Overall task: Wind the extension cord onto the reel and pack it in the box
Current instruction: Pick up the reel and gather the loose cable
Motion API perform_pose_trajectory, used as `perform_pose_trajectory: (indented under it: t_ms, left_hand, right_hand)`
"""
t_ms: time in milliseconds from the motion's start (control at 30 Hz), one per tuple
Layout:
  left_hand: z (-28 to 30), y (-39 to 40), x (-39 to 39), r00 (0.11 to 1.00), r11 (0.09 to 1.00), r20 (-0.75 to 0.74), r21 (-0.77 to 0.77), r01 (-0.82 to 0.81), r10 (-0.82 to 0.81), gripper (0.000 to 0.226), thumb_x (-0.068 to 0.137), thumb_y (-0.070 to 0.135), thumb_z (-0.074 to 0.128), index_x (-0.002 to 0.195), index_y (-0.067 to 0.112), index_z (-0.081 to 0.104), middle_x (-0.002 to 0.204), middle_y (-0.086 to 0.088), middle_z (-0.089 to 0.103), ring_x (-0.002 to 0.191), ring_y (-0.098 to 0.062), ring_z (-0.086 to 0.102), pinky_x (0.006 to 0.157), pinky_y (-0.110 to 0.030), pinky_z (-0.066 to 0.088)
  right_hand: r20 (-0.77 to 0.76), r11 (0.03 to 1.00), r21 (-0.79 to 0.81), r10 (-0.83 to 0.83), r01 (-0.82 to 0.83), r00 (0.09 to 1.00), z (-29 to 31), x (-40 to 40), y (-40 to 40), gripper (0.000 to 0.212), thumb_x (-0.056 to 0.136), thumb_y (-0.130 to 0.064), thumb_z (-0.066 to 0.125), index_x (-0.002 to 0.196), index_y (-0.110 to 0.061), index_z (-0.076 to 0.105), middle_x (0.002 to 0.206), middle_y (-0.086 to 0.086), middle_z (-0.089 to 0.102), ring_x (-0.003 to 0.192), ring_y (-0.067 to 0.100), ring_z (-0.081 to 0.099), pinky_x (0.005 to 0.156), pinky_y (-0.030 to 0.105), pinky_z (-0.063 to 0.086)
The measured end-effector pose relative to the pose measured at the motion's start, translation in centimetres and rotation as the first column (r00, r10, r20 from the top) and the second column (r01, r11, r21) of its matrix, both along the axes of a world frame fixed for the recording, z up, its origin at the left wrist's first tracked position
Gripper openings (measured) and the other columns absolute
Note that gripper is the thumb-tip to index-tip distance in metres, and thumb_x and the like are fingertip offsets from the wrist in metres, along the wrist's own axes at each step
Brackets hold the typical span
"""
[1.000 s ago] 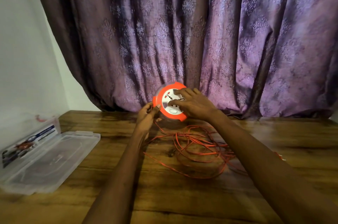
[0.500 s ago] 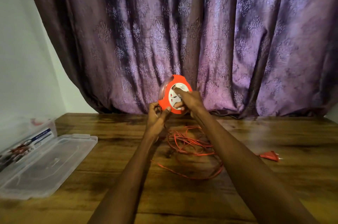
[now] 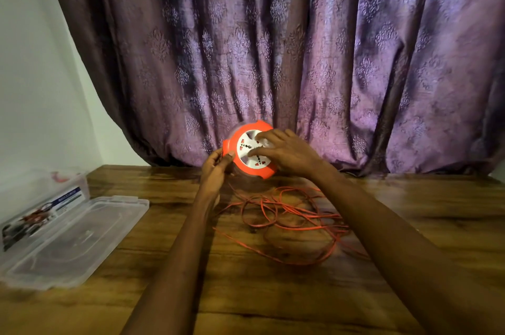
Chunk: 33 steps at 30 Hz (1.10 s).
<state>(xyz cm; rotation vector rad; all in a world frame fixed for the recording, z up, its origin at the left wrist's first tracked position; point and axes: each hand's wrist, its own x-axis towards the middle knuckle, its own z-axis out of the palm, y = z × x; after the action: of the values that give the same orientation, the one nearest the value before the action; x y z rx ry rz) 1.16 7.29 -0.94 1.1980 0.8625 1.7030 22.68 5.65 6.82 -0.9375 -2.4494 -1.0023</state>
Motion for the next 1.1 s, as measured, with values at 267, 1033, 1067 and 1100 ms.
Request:
perform_pose_trajectory:
  t_ms: [267, 1033, 1067, 1100]
  left_hand:
    - [0.1, -0.4, 0.5, 0.998, 0.999, -0.038, -0.01, 0.046, -0.046, 0.034, 0.09, 0.022, 0.067, 0.118, 0.003, 0.063, 0.102, -0.01, 0.07, 0.081, -0.017, 0.064, 0.067, -0.029, 0.056]
    - [0.2, -0.5, 0.8, 0.983, 0.998, 0.179, -0.048, 0.043, -0.034, 0.018, 0.091, 0.01, 0.064, 0.107, 0.013, 0.056, 0.097, -0.003, 0.067, 0.079, -0.006, 0.067, 0.065, -0.035, 0.061]
    - [0.2, -0.6, 0.5, 0.977, 0.998, 0.214, -0.053, 0.038, -0.026, 0.023, 0.091, 0.01, 0.064, 0.112, 0.011, 0.054, 0.099, -0.004, 0.066, 0.08, -0.007, 0.066, 0.066, -0.038, 0.061]
    - [0.3, -0.6, 0.1, 0.969, 0.998, 0.247, -0.059, 0.034, -0.018, 0.028, 0.091, 0.01, 0.065, 0.115, 0.009, 0.052, 0.099, -0.005, 0.065, 0.081, -0.009, 0.065, 0.067, -0.04, 0.061]
  right_hand:
    - [0.228, 0.995, 0.085, -0.071, 0.053, 0.971, 0.6, 0.0, 0.4, 0.043, 0.088, -0.033, 0.047, 0.128, -0.049, 0.052, 0.132, 0.007, 0.058, 0.12, 0.032, 0.051, 0.089, 0.042, 0.032]
    - [-0.809, 0.724, -0.551, -0.343, -0.414, 0.477, -4.9, -1.1, -0.5, 0.015, 0.08, -0.045, 0.07, 0.078, -0.03, 0.068, 0.062, 0.0, 0.071, 0.053, 0.014, 0.061, 0.061, 0.036, 0.049]
    - [-0.749, 0.7, -0.605, -0.337, -0.38, 0.571, -5.8, -1.0, -0.5, 0.016, 0.081, -0.043, 0.068, 0.08, -0.027, 0.071, 0.067, -0.002, 0.073, 0.057, 0.013, 0.064, 0.065, 0.036, 0.053]
    - [-0.693, 0.685, -0.645, -0.338, -0.339, 0.637, -6.5, -1.1, -0.7, 0.015, 0.082, -0.04, 0.067, 0.084, -0.026, 0.073, 0.075, -0.004, 0.075, 0.065, 0.012, 0.068, 0.071, 0.038, 0.056]
